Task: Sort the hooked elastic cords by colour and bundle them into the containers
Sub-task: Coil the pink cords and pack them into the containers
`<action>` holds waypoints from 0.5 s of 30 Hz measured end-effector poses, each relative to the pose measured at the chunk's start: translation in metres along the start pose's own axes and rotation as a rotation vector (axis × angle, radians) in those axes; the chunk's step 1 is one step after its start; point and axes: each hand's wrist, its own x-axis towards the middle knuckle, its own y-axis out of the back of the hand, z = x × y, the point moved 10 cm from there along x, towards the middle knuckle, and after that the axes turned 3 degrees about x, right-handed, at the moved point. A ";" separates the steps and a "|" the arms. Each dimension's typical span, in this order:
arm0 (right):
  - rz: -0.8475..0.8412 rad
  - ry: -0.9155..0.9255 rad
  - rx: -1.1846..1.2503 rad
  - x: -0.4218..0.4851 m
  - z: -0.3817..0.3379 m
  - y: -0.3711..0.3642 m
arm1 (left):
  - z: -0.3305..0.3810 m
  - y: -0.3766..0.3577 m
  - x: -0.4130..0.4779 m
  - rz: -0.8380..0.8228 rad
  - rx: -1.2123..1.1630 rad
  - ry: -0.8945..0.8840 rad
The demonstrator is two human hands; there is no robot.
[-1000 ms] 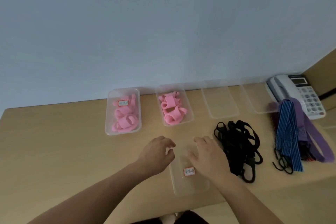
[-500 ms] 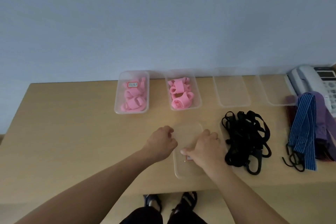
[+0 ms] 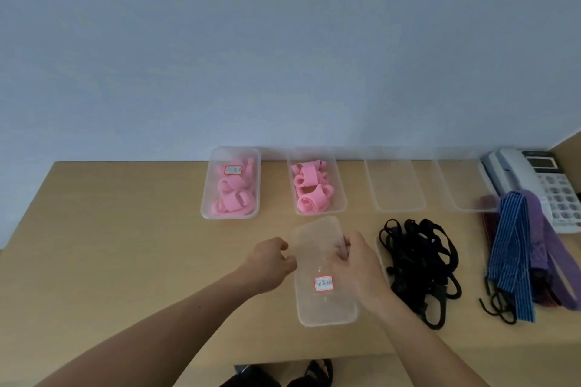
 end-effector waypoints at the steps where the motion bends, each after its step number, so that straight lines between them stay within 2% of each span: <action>1: 0.001 0.005 0.082 0.002 -0.008 0.003 | 0.001 0.004 0.002 0.006 -0.017 -0.016; 5: 0.039 0.058 0.302 0.015 -0.038 0.017 | 0.013 0.036 0.008 0.098 -0.172 -0.105; 11: 0.160 0.108 0.230 0.052 -0.064 0.039 | 0.041 0.084 0.035 0.234 -0.236 -0.145; 15: 0.149 0.131 0.178 0.090 -0.078 0.043 | 0.051 0.100 0.059 0.311 -0.198 -0.101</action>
